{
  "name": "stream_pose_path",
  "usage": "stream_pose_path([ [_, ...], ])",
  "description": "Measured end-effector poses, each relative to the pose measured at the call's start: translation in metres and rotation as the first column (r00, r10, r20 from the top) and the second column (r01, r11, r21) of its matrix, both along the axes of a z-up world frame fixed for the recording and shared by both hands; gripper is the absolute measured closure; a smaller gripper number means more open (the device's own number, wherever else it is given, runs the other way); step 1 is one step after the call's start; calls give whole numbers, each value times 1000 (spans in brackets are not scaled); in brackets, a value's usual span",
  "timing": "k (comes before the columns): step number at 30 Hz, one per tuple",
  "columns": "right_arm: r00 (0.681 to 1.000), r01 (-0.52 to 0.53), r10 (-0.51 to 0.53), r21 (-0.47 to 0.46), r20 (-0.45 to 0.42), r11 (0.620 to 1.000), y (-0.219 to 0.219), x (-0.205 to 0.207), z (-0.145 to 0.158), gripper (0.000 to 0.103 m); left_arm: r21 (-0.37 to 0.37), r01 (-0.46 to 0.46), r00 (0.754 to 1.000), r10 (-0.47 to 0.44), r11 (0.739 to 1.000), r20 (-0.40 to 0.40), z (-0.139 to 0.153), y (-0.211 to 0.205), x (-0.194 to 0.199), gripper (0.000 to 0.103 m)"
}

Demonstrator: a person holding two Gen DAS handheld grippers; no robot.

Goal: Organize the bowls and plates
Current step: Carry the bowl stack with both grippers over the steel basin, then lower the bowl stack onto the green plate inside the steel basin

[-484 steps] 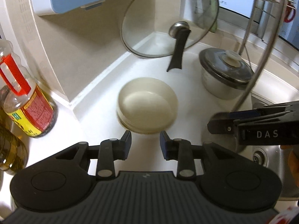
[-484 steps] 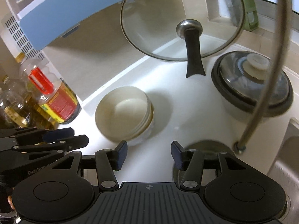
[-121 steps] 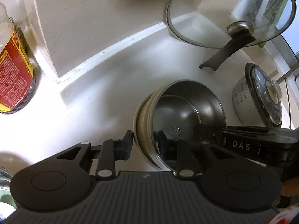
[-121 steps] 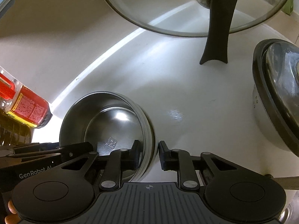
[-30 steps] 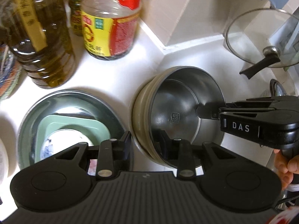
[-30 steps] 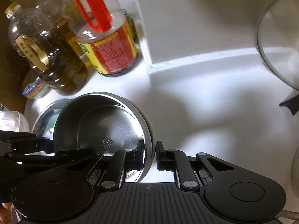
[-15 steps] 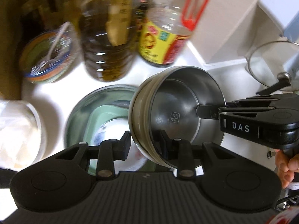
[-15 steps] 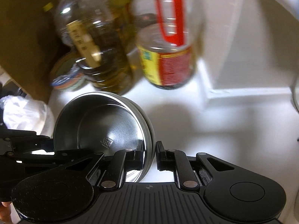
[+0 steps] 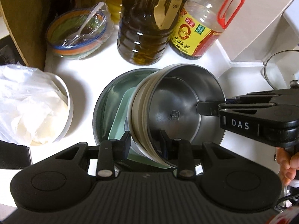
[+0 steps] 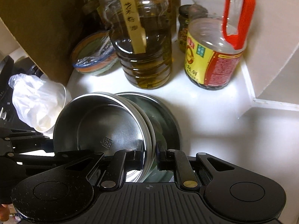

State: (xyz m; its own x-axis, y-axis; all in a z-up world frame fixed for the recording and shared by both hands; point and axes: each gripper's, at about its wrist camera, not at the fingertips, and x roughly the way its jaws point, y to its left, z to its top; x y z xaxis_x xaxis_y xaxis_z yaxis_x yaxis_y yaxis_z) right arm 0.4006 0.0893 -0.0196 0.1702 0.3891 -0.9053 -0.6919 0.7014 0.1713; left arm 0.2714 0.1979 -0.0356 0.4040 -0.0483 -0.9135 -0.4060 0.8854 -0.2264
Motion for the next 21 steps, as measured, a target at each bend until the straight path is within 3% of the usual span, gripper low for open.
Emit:
stream_pose_path([
  [21, 999, -17, 15, -50, -46, 999, 9, 1, -20, 90, -16, 23, 998, -24, 1000, -55, -19, 7, 2, 74],
])
